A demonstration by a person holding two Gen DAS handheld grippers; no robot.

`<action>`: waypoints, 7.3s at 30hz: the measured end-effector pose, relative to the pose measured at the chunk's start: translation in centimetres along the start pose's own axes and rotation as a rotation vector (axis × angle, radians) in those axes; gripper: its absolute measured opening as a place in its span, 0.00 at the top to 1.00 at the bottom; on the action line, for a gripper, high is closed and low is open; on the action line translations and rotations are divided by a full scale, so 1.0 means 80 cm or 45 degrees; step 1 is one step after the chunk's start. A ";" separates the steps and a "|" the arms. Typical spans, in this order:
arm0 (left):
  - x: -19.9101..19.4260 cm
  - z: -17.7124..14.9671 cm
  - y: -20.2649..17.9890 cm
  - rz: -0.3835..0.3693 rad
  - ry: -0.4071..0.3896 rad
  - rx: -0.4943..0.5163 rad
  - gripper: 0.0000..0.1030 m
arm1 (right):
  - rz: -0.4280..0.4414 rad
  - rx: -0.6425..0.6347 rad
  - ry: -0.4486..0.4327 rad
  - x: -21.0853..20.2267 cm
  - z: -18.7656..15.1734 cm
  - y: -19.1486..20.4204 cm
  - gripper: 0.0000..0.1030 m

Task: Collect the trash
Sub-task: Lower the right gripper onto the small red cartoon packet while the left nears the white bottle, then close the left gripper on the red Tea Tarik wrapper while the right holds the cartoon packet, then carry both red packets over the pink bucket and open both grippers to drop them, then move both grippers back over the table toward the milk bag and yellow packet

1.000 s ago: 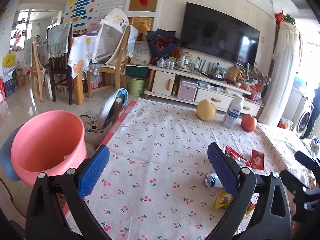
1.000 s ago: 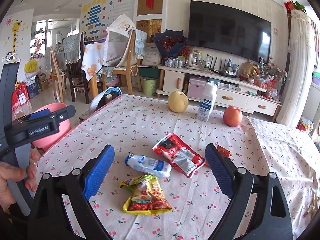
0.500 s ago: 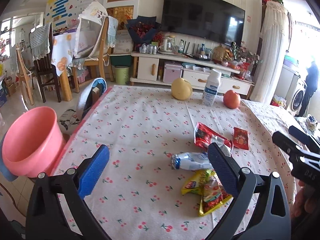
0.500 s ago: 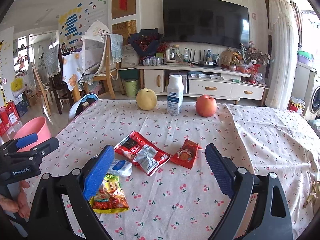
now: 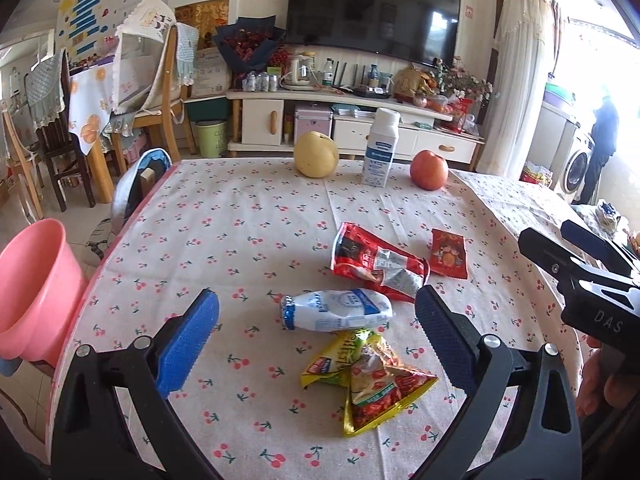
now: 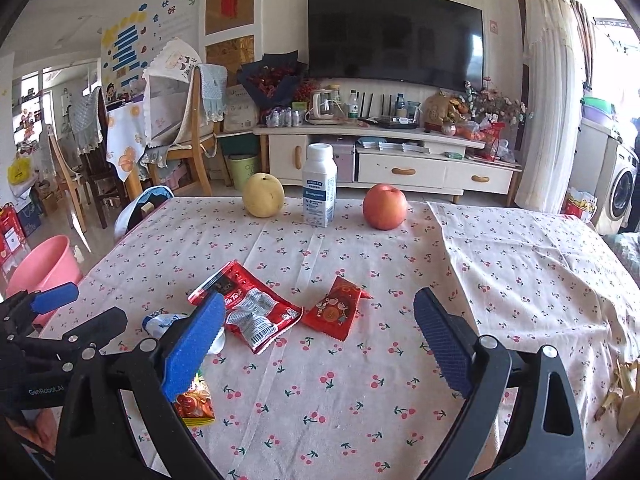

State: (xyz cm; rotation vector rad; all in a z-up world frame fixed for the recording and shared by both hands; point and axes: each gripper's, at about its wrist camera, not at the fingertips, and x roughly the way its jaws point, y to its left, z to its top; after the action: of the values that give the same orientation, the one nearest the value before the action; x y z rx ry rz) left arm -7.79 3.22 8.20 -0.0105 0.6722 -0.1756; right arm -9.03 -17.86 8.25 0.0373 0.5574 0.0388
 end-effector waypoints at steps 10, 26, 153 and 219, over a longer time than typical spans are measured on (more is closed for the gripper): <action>0.044 0.021 -0.013 -0.089 0.072 0.036 0.04 | 0.018 0.303 0.178 0.043 -0.002 -0.064 0.08; 0.177 0.057 -0.024 -0.234 0.338 0.041 0.04 | 0.068 0.316 0.331 0.132 -0.006 -0.065 0.08; 0.016 0.029 0.114 -0.263 0.013 -0.197 0.55 | 0.363 0.110 0.240 0.051 -0.002 0.063 0.51; -0.022 0.039 0.400 0.315 -0.161 -0.713 0.12 | 0.531 -0.269 0.300 0.101 -0.005 0.382 0.09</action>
State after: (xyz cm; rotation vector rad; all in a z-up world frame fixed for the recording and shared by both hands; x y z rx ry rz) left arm -2.14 34.89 9.59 -0.4701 0.5730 0.2539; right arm -3.22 13.02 5.10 -0.0581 0.7708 0.5135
